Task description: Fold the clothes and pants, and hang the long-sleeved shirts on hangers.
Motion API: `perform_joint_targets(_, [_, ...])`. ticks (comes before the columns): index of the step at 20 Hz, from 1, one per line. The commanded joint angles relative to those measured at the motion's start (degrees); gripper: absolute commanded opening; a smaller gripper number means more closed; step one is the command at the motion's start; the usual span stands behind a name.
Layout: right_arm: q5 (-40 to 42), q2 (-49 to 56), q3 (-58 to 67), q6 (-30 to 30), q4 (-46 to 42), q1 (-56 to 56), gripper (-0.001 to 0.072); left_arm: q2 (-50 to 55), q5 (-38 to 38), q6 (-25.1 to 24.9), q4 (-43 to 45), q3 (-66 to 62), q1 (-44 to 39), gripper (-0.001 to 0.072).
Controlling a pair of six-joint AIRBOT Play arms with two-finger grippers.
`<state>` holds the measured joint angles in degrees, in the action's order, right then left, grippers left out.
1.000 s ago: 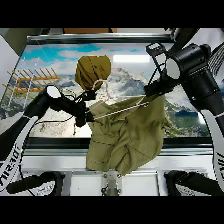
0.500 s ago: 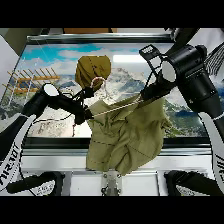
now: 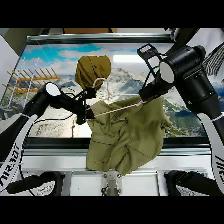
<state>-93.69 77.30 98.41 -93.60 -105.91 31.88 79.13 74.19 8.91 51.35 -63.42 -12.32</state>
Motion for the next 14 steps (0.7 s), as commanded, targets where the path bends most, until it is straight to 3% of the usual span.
perform_joint_targets(1, [2.2, 0.0, 0.1, -0.2, 0.1, 2.1, 0.0017, 0.0, -1.4, -0.6, -0.6, -0.1, -1.5, 0.0014])
perform_joint_targets(10, [6.7, 0.0, 3.2, -1.3, 0.8, 9.8, 0.0016, 0.0, -1.1, -0.6, -2.0, -0.1, -1.5, 0.0014])
perform_joint_targets(14, [9.8, 0.1, 3.9, -2.6, 7.1, 10.1, 0.0016, 0.0, -1.2, -0.6, -2.0, -0.1, -1.5, 0.0015])
